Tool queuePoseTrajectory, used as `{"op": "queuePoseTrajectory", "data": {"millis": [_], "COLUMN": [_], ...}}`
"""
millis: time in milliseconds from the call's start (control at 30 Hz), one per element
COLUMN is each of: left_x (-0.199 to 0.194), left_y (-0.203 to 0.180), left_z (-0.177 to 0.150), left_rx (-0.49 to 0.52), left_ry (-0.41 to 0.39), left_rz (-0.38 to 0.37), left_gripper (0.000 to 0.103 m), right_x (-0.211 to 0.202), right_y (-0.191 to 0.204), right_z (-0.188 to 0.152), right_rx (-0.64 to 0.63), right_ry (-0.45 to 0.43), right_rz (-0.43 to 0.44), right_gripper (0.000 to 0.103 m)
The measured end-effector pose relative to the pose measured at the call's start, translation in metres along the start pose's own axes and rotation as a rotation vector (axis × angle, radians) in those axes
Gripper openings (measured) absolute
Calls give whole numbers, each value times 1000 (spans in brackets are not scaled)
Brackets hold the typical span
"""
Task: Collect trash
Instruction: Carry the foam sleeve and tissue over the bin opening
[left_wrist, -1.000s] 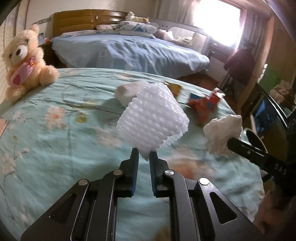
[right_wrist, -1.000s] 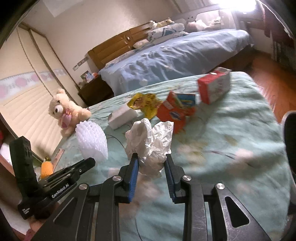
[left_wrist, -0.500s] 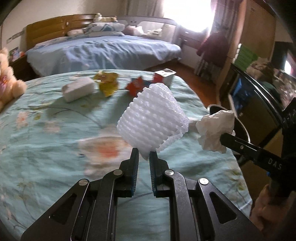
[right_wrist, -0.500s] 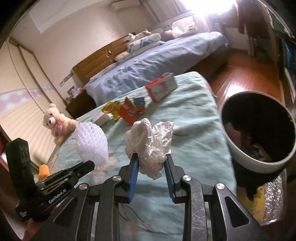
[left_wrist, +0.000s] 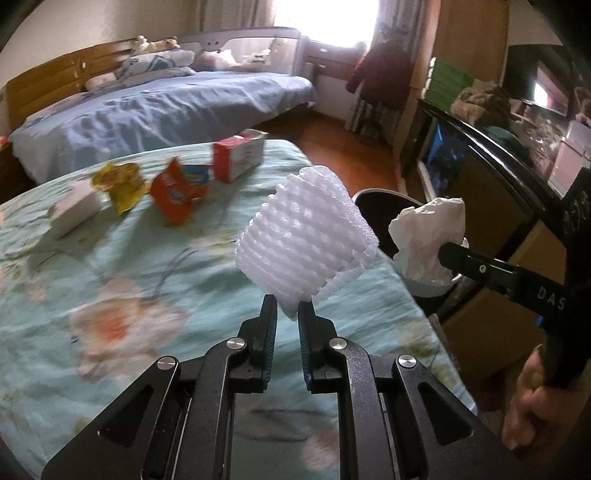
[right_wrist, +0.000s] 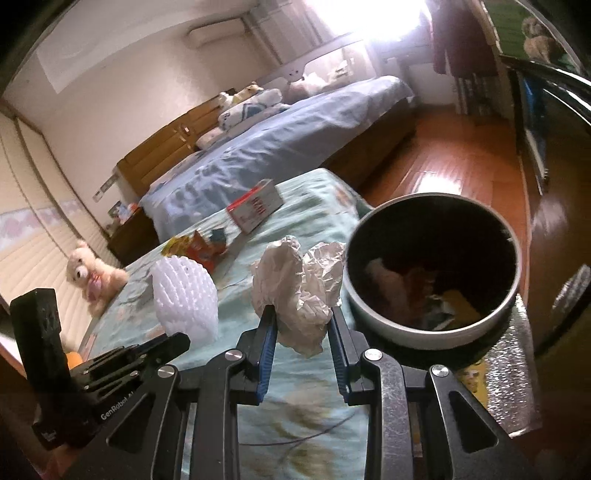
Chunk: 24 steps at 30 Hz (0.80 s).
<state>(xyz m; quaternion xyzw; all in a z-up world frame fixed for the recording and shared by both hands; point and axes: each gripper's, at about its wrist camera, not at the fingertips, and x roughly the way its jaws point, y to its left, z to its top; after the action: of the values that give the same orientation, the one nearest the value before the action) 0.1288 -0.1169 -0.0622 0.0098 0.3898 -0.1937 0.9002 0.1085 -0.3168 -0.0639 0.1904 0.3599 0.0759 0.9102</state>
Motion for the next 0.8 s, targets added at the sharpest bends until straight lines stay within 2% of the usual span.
{"op": "queuePoseTrajectory", "data": {"millis": [367, 800], "left_x": [30, 60], "left_y": [-48, -85], "left_z": [19, 39], "left_rx": [97, 159], "left_ry": [33, 55], "left_rz": [-55, -98], "left_gripper": [11, 11], "right_x": [-13, -6], "right_y": [-53, -81], "right_z": [17, 28], "right_rx": [79, 106], "right_ry": [-41, -30], "right_rz": [-90, -139], "right_gripper": [28, 28]}}
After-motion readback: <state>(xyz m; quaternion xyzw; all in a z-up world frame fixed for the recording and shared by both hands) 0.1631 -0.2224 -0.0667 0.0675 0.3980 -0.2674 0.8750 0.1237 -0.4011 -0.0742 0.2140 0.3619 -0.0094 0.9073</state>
